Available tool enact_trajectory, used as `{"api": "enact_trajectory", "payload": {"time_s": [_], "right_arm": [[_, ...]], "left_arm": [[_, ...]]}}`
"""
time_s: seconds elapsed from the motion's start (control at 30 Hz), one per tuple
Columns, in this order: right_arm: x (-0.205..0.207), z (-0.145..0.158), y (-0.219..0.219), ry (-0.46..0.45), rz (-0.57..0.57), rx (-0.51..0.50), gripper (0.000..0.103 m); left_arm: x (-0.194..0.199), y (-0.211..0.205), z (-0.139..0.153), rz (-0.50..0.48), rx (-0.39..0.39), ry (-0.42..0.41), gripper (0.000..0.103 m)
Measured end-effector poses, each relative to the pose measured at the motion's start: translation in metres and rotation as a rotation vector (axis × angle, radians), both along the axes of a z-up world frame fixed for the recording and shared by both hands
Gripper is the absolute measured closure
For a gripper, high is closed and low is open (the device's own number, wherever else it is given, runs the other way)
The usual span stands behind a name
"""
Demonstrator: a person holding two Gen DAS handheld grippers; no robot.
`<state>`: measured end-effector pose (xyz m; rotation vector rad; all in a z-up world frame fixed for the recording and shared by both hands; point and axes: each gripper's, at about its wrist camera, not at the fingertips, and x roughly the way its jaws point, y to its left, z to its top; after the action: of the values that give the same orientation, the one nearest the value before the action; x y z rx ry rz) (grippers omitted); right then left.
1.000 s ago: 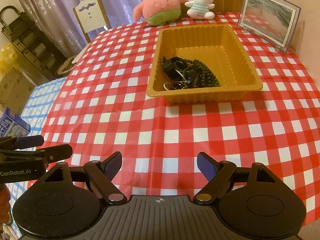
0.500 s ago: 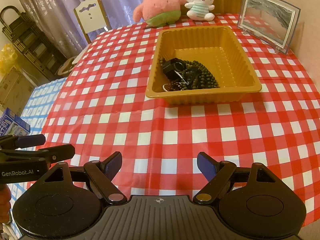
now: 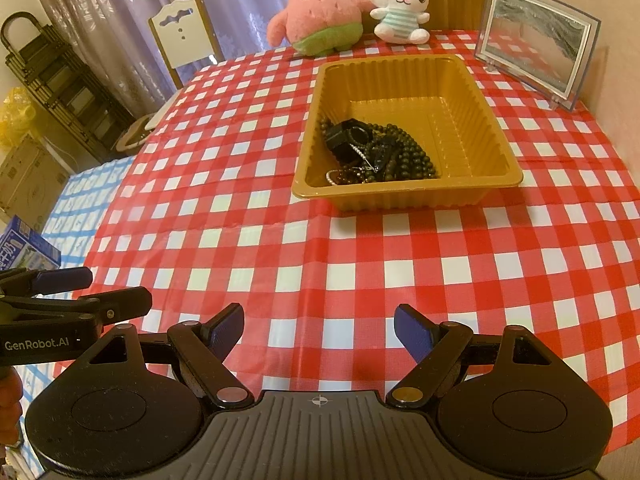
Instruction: Organize jewelry
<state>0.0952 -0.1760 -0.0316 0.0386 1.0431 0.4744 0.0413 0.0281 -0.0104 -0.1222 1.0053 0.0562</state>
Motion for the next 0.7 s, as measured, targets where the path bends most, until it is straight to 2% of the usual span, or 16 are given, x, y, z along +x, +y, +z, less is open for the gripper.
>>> {"api": "enact_trajectory", "payload": {"time_s": [0.7], "right_arm": [[0.0001, 0.0013, -0.0005, -0.002, 0.000, 0.001, 0.021]], "left_arm": [[0.0002, -0.0009, 0.0015, -0.002, 0.000, -0.002, 0.018]]}}
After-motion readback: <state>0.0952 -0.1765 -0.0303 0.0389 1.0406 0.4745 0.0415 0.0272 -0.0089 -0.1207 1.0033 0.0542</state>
